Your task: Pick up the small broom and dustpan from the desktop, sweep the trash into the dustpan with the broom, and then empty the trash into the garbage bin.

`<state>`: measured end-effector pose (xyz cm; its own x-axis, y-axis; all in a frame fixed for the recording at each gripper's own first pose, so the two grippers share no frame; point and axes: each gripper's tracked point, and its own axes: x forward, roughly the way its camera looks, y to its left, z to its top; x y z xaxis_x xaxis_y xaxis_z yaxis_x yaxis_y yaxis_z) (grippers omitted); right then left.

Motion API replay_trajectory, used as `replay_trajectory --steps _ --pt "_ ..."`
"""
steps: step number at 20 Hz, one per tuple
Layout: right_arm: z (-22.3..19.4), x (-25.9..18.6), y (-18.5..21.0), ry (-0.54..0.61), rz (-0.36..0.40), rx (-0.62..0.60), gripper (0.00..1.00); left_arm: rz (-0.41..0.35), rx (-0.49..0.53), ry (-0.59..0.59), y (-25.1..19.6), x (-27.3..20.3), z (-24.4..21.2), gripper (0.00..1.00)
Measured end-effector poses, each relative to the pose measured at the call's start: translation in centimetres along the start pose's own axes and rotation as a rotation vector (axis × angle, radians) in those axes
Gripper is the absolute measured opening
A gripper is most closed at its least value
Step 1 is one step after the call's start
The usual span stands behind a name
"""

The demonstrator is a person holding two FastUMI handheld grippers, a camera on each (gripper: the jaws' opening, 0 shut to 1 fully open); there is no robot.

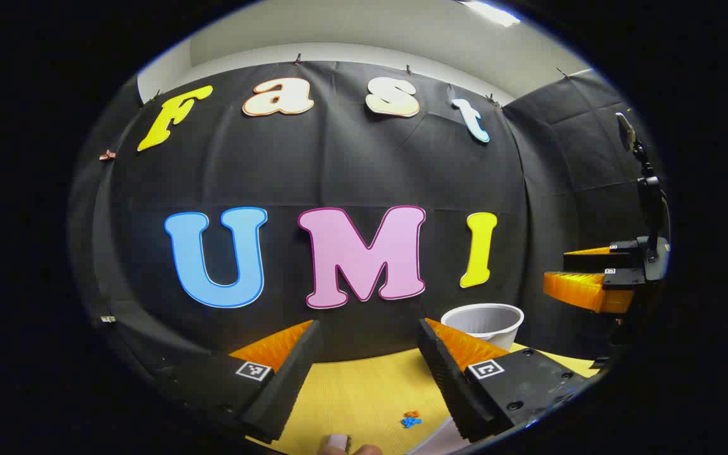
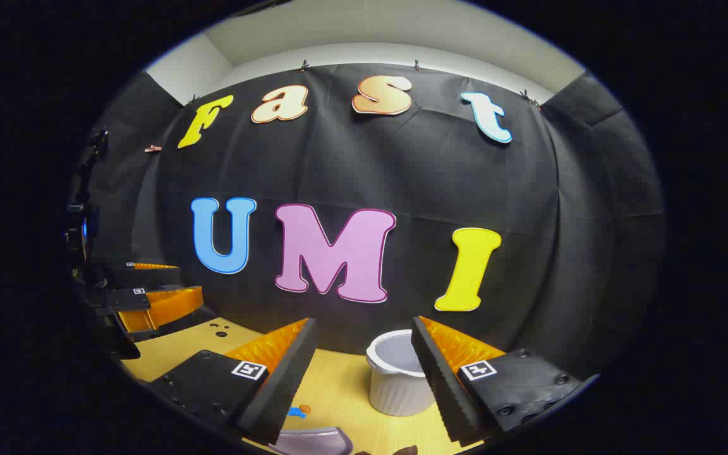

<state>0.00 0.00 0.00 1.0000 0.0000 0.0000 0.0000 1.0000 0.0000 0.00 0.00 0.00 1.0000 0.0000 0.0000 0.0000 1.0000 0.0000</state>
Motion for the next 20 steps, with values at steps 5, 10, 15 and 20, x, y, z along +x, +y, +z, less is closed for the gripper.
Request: replay_trajectory --steps 5,10,15,20 --pt "0.1 0.2 -0.3 -0.005 -0.004 -0.004 0.95 -0.004 0.009 0.003 -0.4 0.0 0.1 0.97" --pt "-0.1 0.3 0.0 0.003 0.002 -0.004 0.95 0.001 0.008 0.011 -0.1 0.2 -0.1 0.97" --pt "-0.1 0.4 0.1 0.000 0.004 0.001 0.95 -0.003 0.012 0.014 -0.1 0.3 0.0 0.97" --pt "-3.2 -0.7 1.6 0.103 0.063 0.000 0.95 0.000 0.013 0.034 0.2 0.0 -1.0 0.97"
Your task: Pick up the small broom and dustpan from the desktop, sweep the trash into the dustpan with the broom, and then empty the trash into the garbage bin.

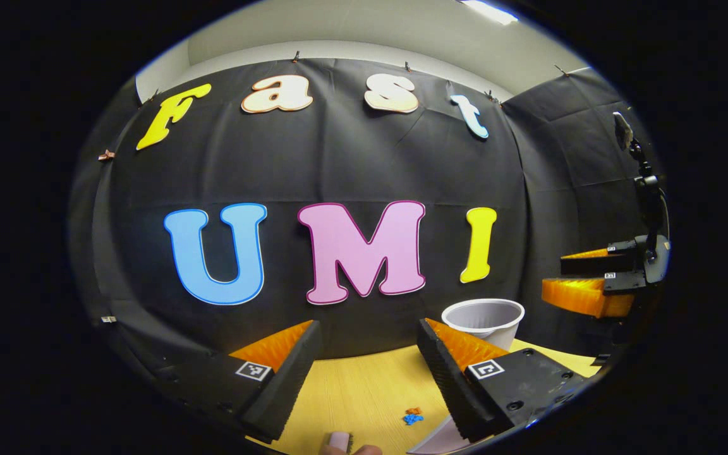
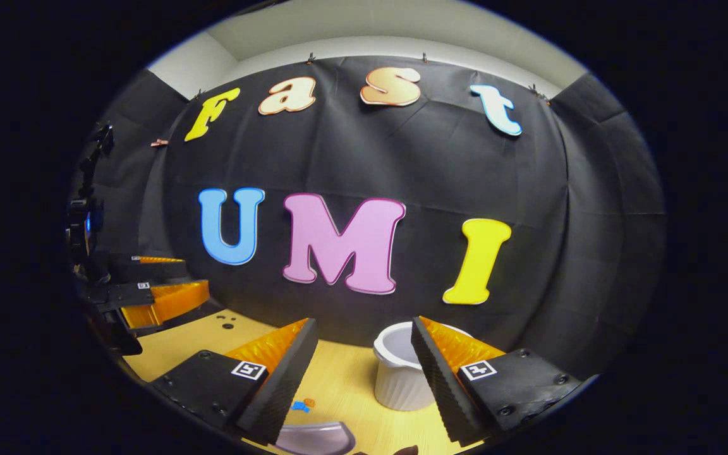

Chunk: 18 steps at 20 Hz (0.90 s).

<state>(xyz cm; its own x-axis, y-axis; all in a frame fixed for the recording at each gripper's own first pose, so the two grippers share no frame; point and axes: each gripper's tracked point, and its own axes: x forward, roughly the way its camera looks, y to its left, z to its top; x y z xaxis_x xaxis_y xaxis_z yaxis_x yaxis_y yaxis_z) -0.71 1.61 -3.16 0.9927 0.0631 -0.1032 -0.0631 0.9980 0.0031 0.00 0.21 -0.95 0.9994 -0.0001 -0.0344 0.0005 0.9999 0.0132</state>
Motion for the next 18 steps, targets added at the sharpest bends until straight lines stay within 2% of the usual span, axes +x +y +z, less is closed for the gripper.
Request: replay_trajectory --steps 7,11,18 --pt "-11.4 -5.7 2.1 0.346 0.117 -0.012 0.96 0.010 0.016 0.066 1.9 -1.1 -3.4 0.97" --pt "-18.3 -9.1 2.5 0.560 0.180 -0.041 0.96 0.028 -0.021 0.119 3.3 -1.7 -5.4 0.97" --pt "-29.6 -11.1 4.5 0.876 0.293 -0.075 0.95 0.056 0.011 0.133 5.8 -2.9 -6.1 0.97"
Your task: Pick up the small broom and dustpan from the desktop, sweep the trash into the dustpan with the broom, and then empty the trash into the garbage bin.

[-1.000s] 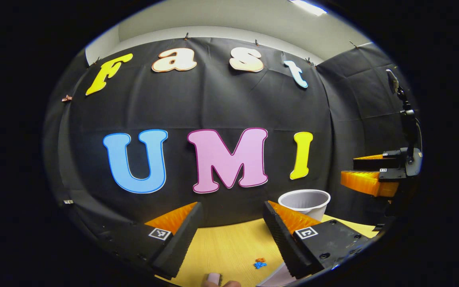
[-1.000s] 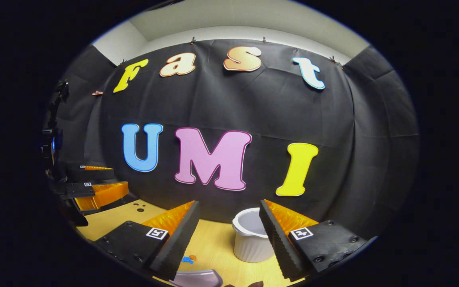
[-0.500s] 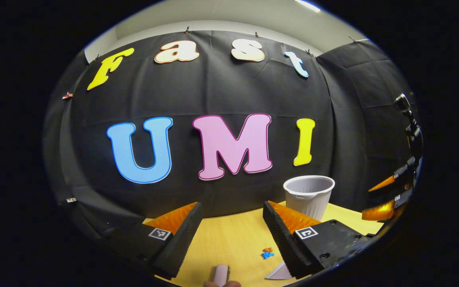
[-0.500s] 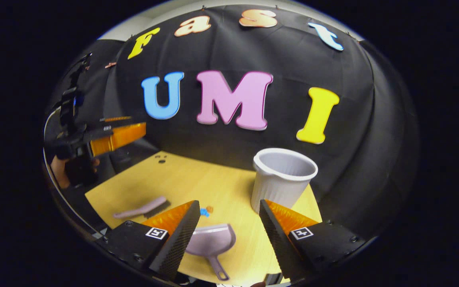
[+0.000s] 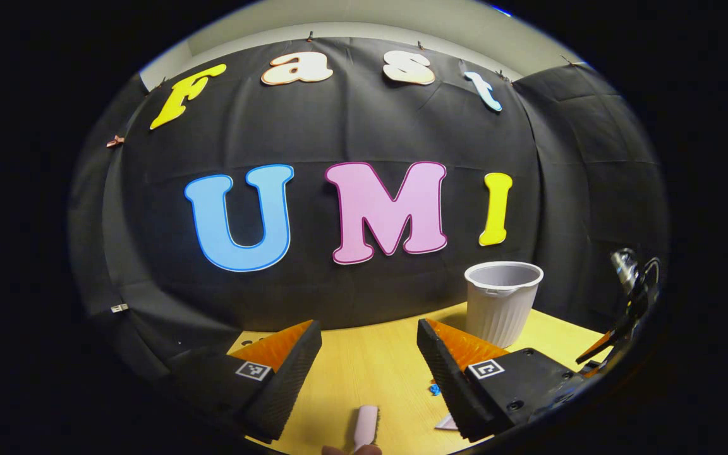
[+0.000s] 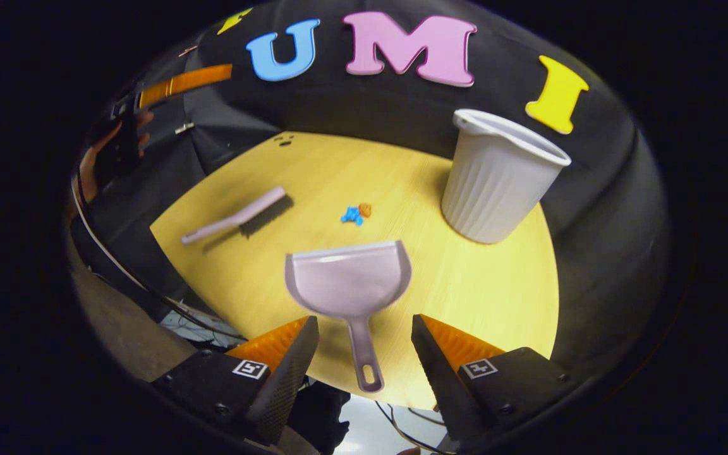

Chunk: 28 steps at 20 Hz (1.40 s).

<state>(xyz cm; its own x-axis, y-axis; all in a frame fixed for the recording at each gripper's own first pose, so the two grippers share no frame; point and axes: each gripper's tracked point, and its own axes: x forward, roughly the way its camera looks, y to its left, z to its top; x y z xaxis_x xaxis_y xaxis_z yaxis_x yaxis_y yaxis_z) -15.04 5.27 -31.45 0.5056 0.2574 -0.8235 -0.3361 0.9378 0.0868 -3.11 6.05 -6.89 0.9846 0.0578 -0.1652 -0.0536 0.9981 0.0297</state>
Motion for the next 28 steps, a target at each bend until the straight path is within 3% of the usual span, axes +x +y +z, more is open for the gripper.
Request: replay_trajectory --steps 8,16,25,26,28 --pt "-5.6 7.9 0.7 0.223 0.044 -0.060 0.93 0.052 0.020 0.021 1.9 -0.9 -1.0 0.97" --pt "-6.4 11.8 1.3 0.303 0.066 -0.078 0.87 0.103 -0.012 0.063 3.0 -1.8 -2.5 0.97" --pt "-5.2 12.8 1.0 0.277 0.058 -0.031 0.73 0.162 -0.017 0.142 5.1 -3.9 -5.7 0.97" --pt "-5.1 12.7 0.9 0.270 0.060 -0.033 0.70 0.173 -0.025 0.162 5.6 -4.3 -6.4 0.97" --pt "-4.6 12.9 1.0 0.256 0.061 -0.041 0.51 0.196 -0.035 0.201 6.6 -4.9 -7.7 0.97"
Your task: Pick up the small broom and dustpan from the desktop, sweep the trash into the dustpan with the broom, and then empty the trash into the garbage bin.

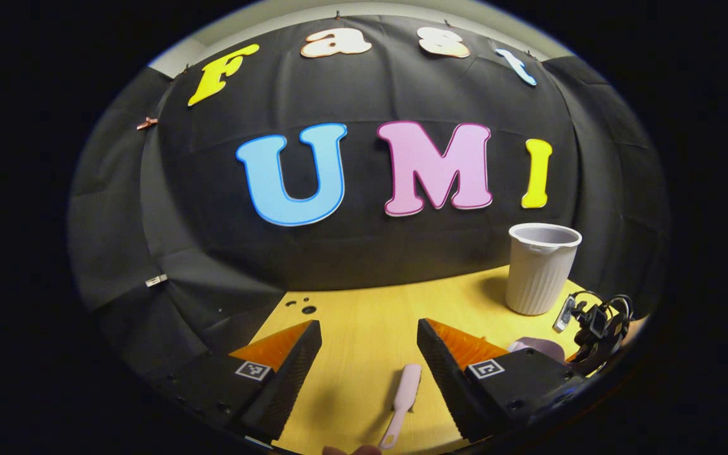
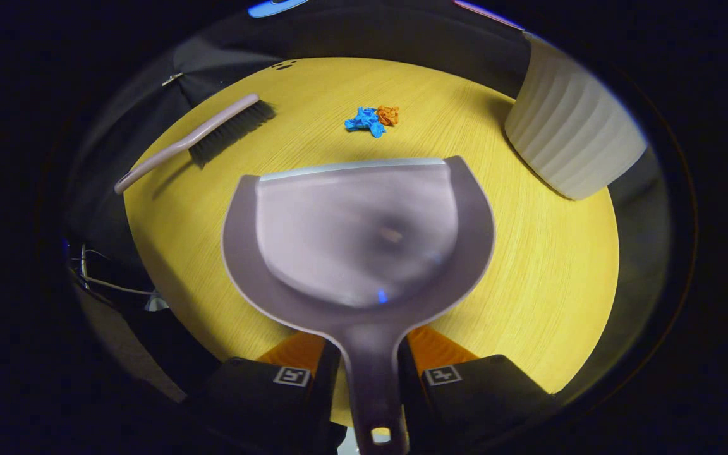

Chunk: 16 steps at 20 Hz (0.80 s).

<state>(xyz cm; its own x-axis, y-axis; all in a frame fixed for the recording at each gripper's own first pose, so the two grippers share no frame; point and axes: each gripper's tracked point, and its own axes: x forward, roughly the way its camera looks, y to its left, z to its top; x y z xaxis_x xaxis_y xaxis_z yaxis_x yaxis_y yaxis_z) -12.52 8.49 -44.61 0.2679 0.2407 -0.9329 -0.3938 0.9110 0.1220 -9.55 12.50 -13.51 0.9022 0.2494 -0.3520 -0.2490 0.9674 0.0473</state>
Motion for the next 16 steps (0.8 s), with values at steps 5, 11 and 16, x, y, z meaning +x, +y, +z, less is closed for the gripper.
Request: replay_trajectory --steps 5,11,16 --pt "0.5 0.2 0.0 -0.031 0.001 0.012 0.40 0.021 -0.028 0.073 1.4 0.8 -2.5 0.97" --pt "1.3 -1.9 0.3 -0.112 0.008 -0.004 0.41 -0.134 -0.014 0.290 -1.0 2.2 -8.8 0.98" --pt "0.3 -4.6 -1.2 -0.139 -0.023 0.030 0.36 -0.270 -0.046 0.587 -4.3 2.8 -17.4 0.97"
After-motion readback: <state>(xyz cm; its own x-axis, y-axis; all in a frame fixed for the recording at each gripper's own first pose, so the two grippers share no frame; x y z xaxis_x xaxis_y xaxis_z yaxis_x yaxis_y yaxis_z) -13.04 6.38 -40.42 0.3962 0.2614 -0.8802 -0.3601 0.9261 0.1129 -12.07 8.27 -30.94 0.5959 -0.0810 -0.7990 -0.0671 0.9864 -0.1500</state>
